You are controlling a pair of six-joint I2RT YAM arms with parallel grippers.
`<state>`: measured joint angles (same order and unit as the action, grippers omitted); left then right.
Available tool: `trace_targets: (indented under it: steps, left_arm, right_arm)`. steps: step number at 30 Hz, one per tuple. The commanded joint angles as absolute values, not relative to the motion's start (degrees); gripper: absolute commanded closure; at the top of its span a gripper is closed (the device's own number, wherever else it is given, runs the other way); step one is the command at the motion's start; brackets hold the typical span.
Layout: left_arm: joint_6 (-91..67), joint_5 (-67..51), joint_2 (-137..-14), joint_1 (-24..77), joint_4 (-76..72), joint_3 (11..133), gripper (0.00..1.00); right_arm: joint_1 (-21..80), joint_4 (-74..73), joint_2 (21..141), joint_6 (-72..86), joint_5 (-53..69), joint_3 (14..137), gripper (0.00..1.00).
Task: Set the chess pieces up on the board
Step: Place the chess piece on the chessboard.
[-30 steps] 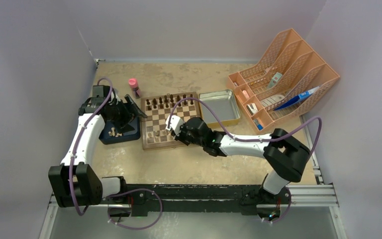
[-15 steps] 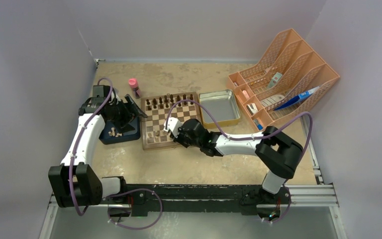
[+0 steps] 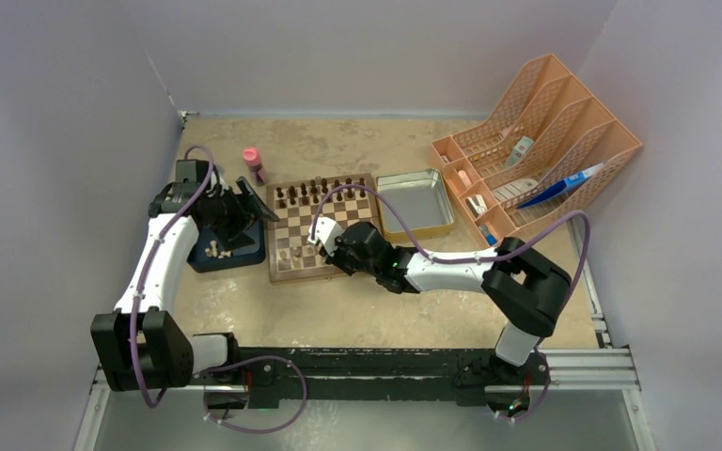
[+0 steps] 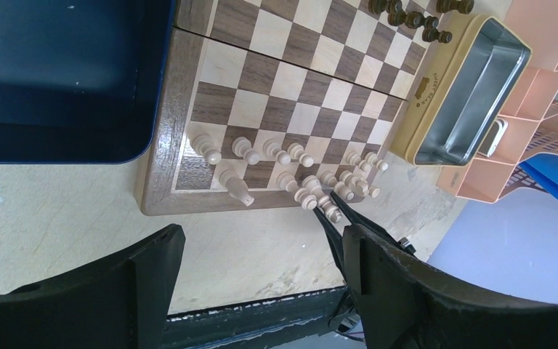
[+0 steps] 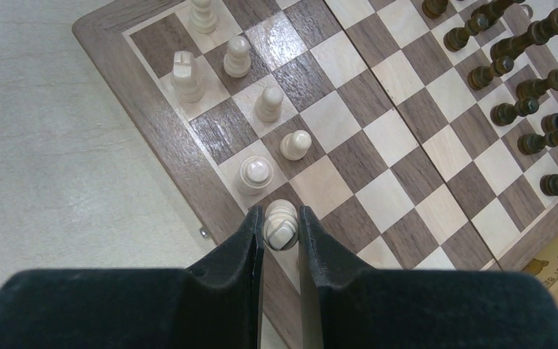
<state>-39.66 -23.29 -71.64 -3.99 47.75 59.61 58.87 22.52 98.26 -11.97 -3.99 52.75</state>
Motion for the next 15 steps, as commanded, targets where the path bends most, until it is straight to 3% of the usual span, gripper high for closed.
trace_targets:
  steps: [1,15]
  left_arm:
    - [-38.9,-22.6,-71.0,-3.7,47.3,62.5,0.21]
    - [-38.8,-22.2,-71.2,-3.7,47.7,63.1,0.21]
  right_arm:
    - [59.2,23.1,98.2,-10.4,-4.9,54.6,0.85]
    - [59.1,21.6,98.1,-9.8,-5.1,54.0,0.78]
